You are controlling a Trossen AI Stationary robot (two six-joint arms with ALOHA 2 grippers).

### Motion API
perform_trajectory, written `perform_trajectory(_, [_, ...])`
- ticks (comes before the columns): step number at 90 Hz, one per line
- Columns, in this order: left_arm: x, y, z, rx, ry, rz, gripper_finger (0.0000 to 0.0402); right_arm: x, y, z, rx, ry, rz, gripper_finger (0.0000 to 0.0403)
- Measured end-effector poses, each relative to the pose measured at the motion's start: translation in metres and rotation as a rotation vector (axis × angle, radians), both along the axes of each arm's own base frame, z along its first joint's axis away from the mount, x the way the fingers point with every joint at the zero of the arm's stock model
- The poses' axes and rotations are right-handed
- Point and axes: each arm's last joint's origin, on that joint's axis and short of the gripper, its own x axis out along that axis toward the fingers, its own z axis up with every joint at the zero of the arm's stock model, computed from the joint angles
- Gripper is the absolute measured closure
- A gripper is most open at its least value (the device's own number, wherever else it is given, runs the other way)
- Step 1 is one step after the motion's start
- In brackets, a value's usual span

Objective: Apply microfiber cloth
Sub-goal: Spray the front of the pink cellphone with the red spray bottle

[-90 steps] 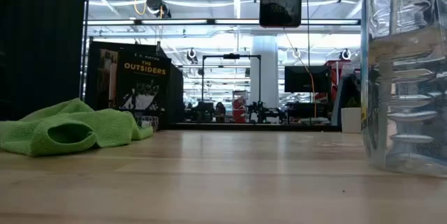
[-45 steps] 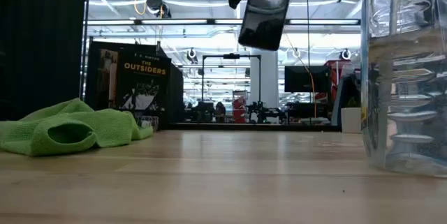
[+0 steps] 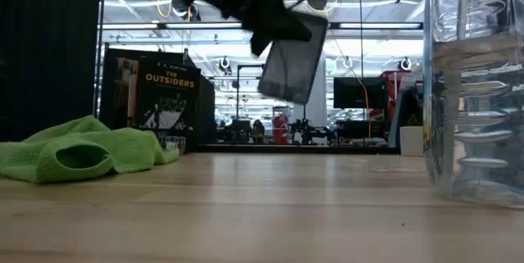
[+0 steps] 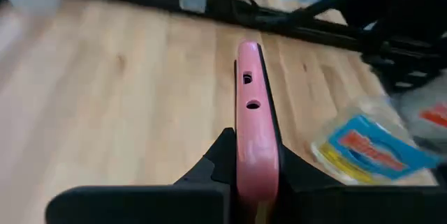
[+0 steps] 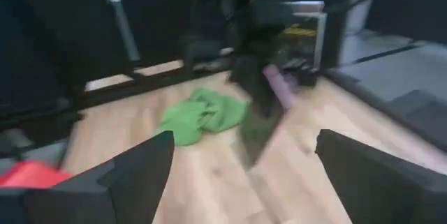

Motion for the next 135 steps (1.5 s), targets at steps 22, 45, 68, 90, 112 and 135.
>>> perform_trajectory(22, [-0.02,-0.007,-0.047,-0.154,-0.065,0.071,0.0391,0.018,-0.022,-0.002,-0.143,0.074,-0.118,0.0064])
perform_trajectory(45, [-0.03,-0.01,-0.089,-0.216,-0.101,0.152,0.0391,0.03,-0.048,-0.002,-0.206,0.135,-0.237,0.0064])
perform_trajectory(68, [-0.027,-0.016,-0.114,-0.253,-0.134,0.136,0.0391,0.034,-0.059,-0.003,-0.194,0.138,-0.301,0.0064])
perform_trajectory(90, [-0.026,-0.016,-0.119,-0.219,-0.128,0.124,0.0371,0.041,-0.061,-0.007,-0.197,0.157,-0.331,0.0064])
perform_trajectory(112, [-0.033,-0.031,-0.124,-0.243,-0.09,0.062,0.0389,0.05,-0.067,-0.013,-0.195,0.203,-0.334,0.0064])
perform_trajectory(135, [-0.056,-0.062,-0.14,-0.363,-0.046,0.095,0.0385,0.052,-0.067,-0.015,-0.216,0.226,-0.325,0.0064])
